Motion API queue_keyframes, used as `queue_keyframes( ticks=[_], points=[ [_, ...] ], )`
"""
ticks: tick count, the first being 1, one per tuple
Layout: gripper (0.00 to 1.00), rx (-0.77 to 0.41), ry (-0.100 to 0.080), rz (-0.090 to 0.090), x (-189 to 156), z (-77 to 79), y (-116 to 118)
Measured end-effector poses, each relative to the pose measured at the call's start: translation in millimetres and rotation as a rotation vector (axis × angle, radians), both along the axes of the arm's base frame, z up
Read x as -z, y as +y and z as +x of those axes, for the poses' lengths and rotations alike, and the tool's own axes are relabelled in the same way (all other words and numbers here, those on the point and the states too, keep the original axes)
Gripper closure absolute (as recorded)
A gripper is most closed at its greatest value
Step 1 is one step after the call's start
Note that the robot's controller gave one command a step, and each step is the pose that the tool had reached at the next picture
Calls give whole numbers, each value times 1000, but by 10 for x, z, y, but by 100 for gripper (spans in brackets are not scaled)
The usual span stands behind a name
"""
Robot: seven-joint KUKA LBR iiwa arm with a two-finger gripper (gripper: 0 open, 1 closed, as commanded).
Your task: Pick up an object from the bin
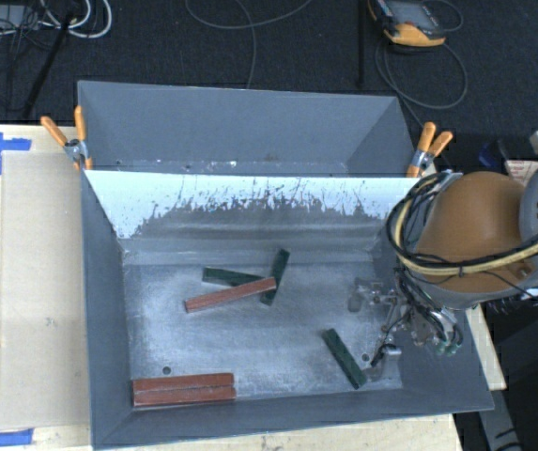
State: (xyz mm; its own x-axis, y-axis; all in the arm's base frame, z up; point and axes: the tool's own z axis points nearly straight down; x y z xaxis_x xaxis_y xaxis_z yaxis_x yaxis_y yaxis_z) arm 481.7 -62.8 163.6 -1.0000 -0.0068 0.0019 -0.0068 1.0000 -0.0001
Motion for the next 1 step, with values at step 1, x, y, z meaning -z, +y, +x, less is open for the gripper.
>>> queue_keyframes(
  ticks=[1],
  points=[
    [0, -553, -3, 2, 370, 464, 304]
  ],
)
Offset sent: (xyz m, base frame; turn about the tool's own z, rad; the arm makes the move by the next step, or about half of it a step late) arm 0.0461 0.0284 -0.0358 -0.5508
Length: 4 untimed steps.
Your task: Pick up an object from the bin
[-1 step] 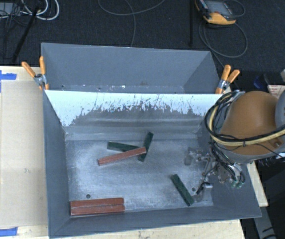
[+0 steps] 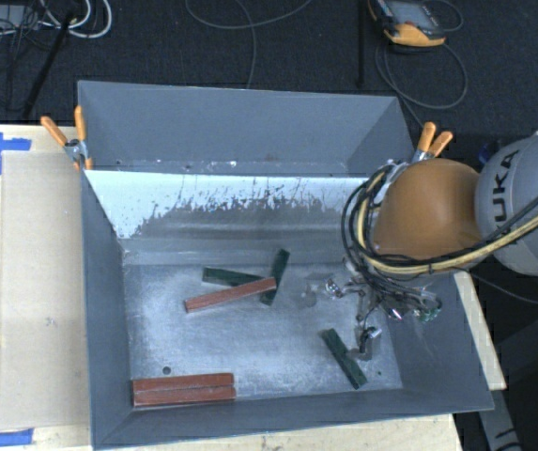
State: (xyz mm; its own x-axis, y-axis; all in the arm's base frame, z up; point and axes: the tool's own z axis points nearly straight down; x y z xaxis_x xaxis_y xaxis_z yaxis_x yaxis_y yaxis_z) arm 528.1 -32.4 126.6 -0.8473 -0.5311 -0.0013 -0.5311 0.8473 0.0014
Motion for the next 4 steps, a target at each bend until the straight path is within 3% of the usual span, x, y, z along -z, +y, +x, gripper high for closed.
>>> queue_keyframes(
  ticks=[1, 2, 3, 4],
  points=[
    [0, -26, -11, 2, -474, 645, 415],
    [0, -106, -2, 3, 590, 790, 896],
    [0, -251, -3, 1, 535, 867, 1450],
    [100, -245, -9, 2, 514, 885, 1442]
  ],
)
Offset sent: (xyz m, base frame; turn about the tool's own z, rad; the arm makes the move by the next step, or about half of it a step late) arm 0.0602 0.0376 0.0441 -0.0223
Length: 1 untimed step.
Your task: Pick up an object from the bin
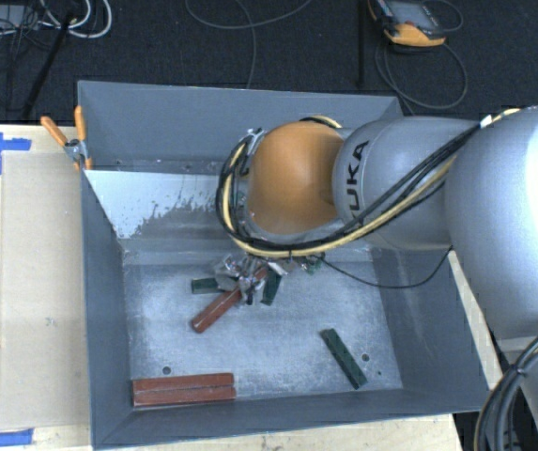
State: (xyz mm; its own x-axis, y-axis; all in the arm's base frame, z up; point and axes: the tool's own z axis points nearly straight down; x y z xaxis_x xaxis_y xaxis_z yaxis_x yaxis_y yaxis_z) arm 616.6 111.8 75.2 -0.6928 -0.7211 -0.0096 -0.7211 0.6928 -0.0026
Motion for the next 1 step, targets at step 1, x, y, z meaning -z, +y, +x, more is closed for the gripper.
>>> queue_keyframes(
  ticks=[1],
  points=[
    [100, -446, 0, -4, -1358, -151, 336]
  ],
)
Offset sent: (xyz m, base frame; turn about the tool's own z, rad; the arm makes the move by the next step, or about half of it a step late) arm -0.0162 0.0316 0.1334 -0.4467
